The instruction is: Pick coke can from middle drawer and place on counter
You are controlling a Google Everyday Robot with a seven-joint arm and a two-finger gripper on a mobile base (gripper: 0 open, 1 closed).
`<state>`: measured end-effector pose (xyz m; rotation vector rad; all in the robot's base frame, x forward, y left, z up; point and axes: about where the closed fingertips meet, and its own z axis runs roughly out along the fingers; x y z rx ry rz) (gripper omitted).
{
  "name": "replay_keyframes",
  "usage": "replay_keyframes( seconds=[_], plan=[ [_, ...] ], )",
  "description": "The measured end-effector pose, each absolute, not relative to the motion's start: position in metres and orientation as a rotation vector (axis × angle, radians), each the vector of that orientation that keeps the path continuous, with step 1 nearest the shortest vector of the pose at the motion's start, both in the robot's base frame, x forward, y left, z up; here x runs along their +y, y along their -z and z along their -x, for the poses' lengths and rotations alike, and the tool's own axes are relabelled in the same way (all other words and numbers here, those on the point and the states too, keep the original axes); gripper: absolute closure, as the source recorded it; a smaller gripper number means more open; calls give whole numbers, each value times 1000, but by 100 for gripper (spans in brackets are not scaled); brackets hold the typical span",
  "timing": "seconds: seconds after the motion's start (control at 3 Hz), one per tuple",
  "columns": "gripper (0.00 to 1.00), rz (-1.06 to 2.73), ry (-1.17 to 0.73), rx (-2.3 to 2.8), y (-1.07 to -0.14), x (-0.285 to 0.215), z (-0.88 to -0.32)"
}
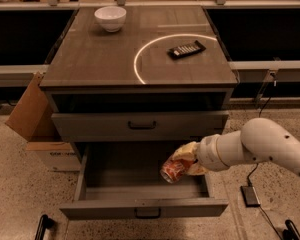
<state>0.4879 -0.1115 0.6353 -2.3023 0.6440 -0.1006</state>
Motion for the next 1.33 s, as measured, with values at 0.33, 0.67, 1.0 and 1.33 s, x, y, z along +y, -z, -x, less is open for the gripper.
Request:
replay_keyframes(
  seconds=[0.33,0.67,1.0,1.33],
  plan=[
    [100,2290,153,577,-674,-118,-478],
    [100,2291,158,569,-676,-120,-477],
    [100,2271,170,544,-691,-118,-480],
    [100,2251,226,459,-744,-116,-488]
  ],
)
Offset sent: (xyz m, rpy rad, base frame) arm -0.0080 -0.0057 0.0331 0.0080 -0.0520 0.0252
